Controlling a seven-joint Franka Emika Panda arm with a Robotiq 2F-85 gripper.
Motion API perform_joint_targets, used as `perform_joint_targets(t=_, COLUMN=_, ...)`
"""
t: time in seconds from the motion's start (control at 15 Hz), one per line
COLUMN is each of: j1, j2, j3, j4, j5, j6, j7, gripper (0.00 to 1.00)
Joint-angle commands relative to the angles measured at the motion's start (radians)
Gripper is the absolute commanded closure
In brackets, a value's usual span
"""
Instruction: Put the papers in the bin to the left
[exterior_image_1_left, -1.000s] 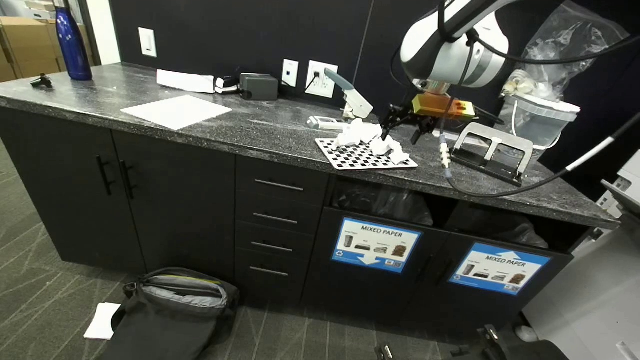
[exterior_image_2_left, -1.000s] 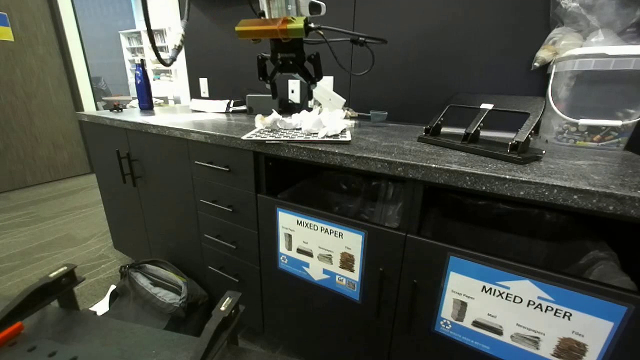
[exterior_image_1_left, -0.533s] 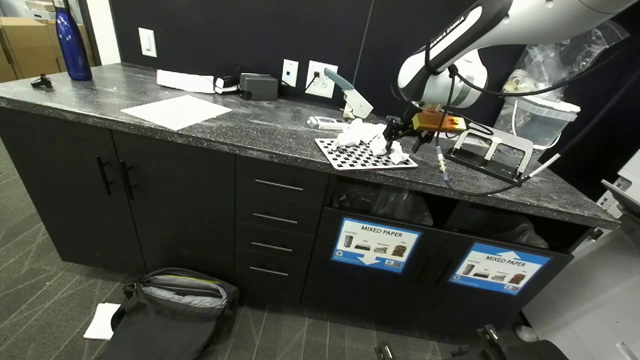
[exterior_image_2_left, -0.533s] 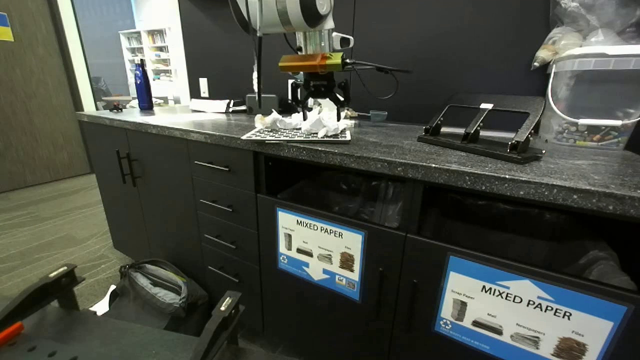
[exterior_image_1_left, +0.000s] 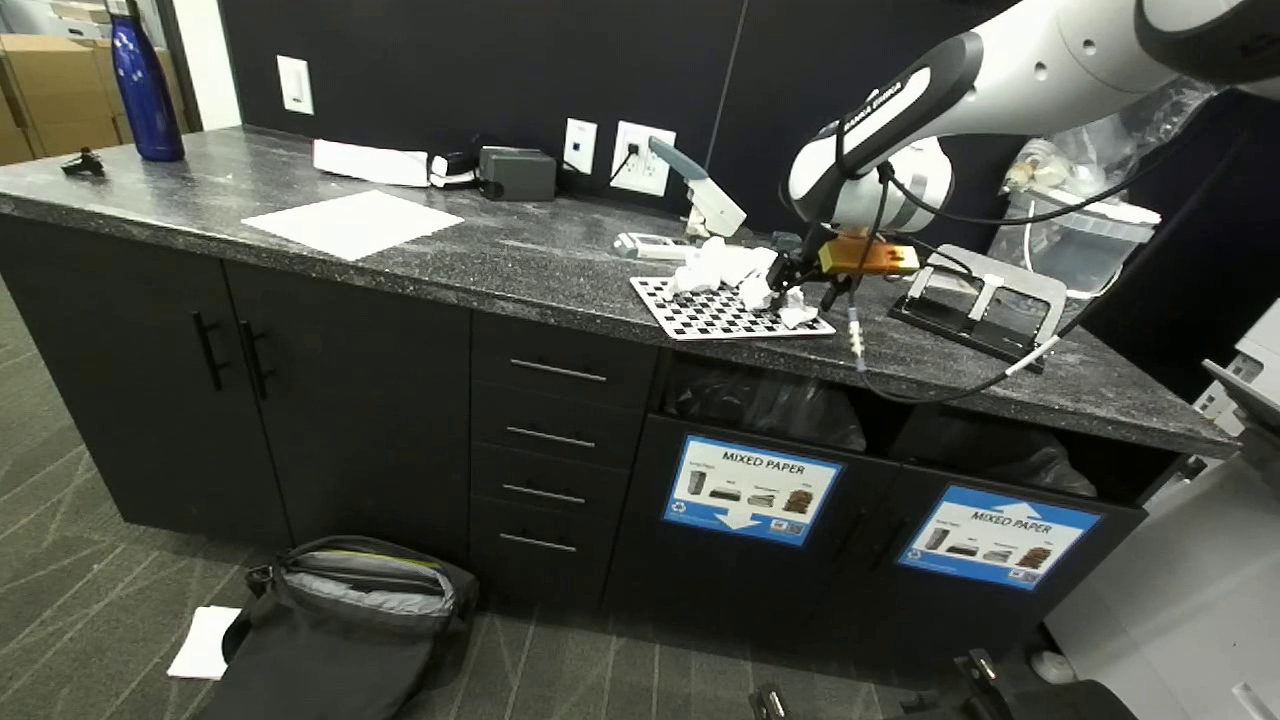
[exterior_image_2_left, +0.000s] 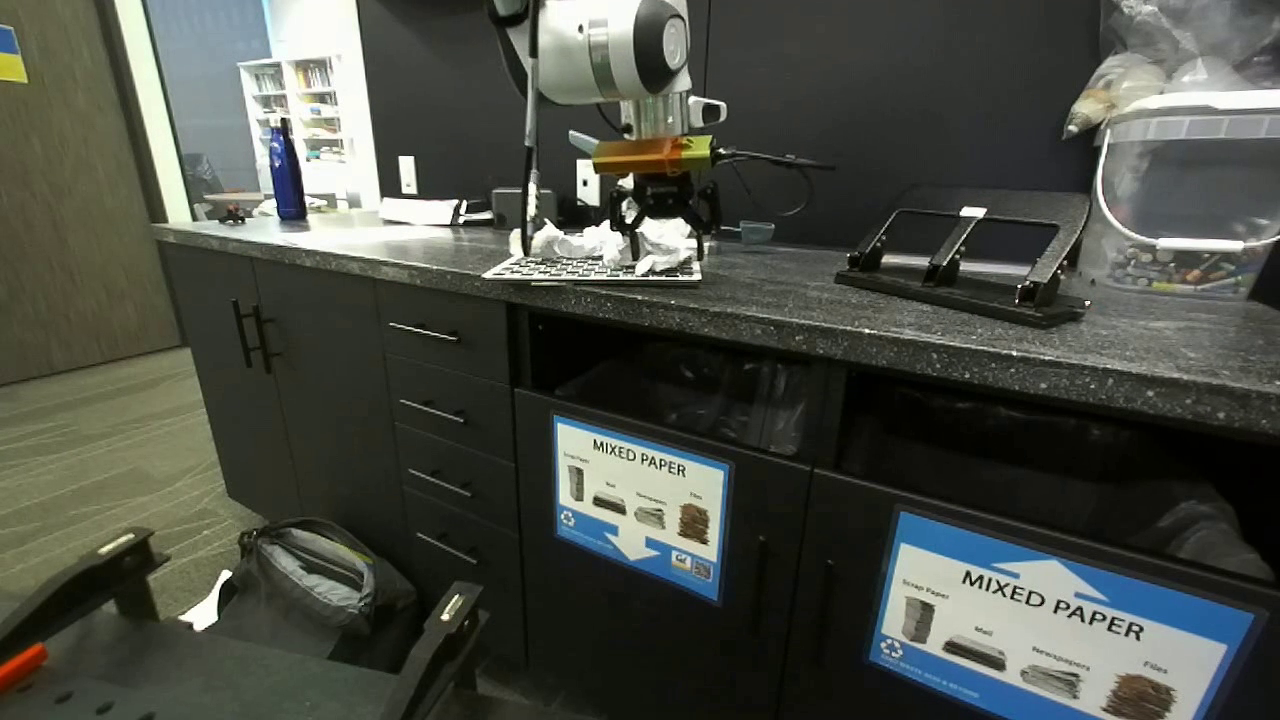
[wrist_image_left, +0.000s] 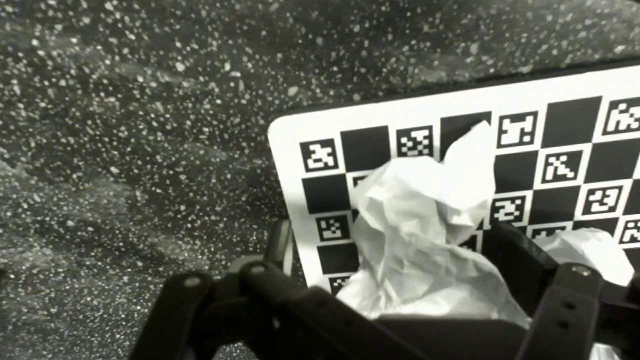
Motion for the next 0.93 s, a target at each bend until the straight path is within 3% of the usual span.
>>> perform_joint_targets(t=0.0, j1=-0.022, j2=0.059, j3=0.018, j4=0.087, j5=-0.034, j6=-0.025, j7=-0.011, gripper=0.25)
perform_joint_targets(t=0.07, j1=-0.022, j2=0.065, j3=0.018, j4=0.094, j5=-0.042, j6=-0.026, j7=-0.014, gripper=0.26)
perform_joint_targets(t=0.6, j1=0.009, j2=0.056, j3=0.002, j4=0.102, j5=-0.095, j6=-0.028, j7=0.016, gripper=0.87)
perform_joint_targets(t=0.87, j1=0.044, j2=0.018, j3=-0.03, j4=0.058, j5=-0.15, j6=-0.091, j7=0.073, gripper=0.95)
